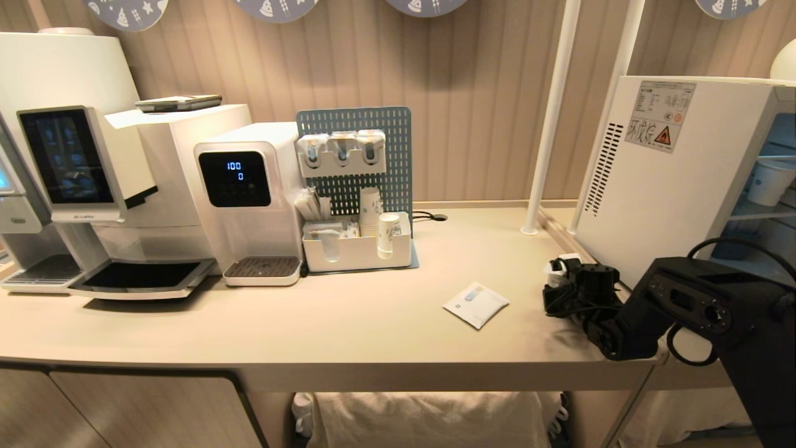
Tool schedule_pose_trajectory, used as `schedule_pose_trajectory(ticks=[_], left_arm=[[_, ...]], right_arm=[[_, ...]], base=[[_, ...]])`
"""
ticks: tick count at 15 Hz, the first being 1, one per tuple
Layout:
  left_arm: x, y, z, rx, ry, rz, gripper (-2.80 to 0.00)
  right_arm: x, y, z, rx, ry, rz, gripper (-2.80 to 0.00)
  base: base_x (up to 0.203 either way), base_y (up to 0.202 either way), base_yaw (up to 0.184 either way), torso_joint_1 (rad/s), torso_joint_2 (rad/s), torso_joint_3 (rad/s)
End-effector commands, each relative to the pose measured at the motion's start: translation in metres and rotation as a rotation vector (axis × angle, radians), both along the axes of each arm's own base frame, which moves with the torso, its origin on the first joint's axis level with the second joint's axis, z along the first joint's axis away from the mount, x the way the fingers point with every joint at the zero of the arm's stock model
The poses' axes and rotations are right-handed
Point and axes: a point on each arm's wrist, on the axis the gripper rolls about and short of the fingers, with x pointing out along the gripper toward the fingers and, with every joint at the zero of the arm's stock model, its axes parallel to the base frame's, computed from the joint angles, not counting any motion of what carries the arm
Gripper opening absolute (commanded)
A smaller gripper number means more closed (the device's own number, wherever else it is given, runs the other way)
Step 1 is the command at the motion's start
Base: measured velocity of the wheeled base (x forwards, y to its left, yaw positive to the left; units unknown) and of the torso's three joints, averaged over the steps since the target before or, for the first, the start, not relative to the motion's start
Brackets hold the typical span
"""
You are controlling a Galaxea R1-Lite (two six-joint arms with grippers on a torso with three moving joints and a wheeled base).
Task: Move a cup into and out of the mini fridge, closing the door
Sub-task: Place the yoghurt on the table
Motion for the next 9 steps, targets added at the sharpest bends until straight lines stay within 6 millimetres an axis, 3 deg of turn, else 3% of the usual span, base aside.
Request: schedule_pose_trajectory(ticks=[1, 4, 5, 9], left_arm=[[0.0000, 0.0000, 0.0000, 0.000, 0.000, 0.000, -2.80], [0.0000, 0.0000, 0.0000, 0.001, 0.000, 0.000, -2.80], [0.0000, 0.0000, 0.0000, 0.001, 0.000, 0.000, -2.80], [0.0000, 0.0000, 0.0000, 0.001, 0.000, 0.000, -2.80]], right_arm=[[0.0007, -0.0002, 0.0032, -0.008, -0.011, -0.021, -2.80], [0.0000, -0.0004, 0.0035, -0.007, -0.015, -0.030, -2.80], [-0.0002, -0.0004, 0.0034, -0.007, -0.016, -0.030, 0.00], [-0.0017, -0.0004, 0.0038, -0.006, -0.013, -0.029, 0.00]], base=[[0.000, 0.000, 0.000, 0.000, 0.00, 0.000], [0.000, 0.000, 0.000, 0.000, 0.00, 0.000], [0.000, 0.000, 0.000, 0.000, 0.00, 0.000], [0.000, 0.000, 0.000, 0.000, 0.00, 0.000]])
